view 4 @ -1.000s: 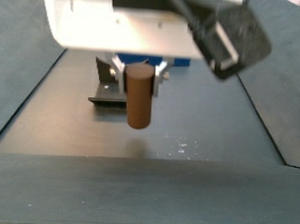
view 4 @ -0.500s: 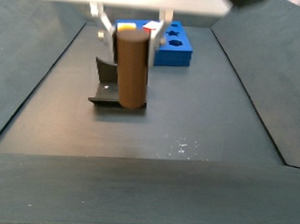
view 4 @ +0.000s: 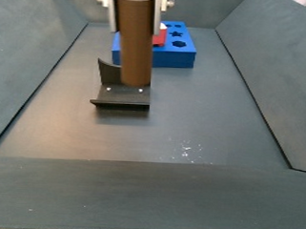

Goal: Pick up the round object. Move to above the board. Insert the round object.
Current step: Move to above the board.

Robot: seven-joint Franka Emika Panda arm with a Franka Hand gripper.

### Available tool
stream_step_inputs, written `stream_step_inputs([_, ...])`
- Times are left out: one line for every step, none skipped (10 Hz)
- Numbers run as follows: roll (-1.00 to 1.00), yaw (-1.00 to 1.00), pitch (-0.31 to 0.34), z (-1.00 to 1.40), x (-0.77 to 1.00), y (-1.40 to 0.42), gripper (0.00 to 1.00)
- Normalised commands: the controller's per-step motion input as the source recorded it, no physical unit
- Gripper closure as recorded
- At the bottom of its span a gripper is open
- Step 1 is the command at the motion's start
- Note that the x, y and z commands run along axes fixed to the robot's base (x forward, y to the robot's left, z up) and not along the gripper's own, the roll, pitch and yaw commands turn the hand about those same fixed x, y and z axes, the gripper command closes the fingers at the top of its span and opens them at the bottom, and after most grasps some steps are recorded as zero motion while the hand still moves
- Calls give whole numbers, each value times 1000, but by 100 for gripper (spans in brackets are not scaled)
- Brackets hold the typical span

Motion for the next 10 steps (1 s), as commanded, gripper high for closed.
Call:
stream_step_inputs([104, 7, 284, -42, -199, -1000, 100])
stream_step_inputs([54, 0, 159, -43, -202, -1000, 100])
stream_step_inputs([77, 10, 15, -43, -204, -1000, 100])
stream_step_inputs([93, 12, -12, -42, -205, -1000, 100])
stream_step_inputs([97, 10, -63, -44, -208, -1000, 100])
stream_step_inputs([100, 10, -81, -43, -209, -1000, 100])
stream_step_inputs([92, 9, -92, -43, -213, -1000, 100])
stream_step_inputs([93, 6, -109, -45, -215, -1000, 100])
stream_step_inputs([105, 6, -126, -43, -219, -1000, 100])
stream_step_inputs([93, 6, -142, -46, -225, -1000, 100])
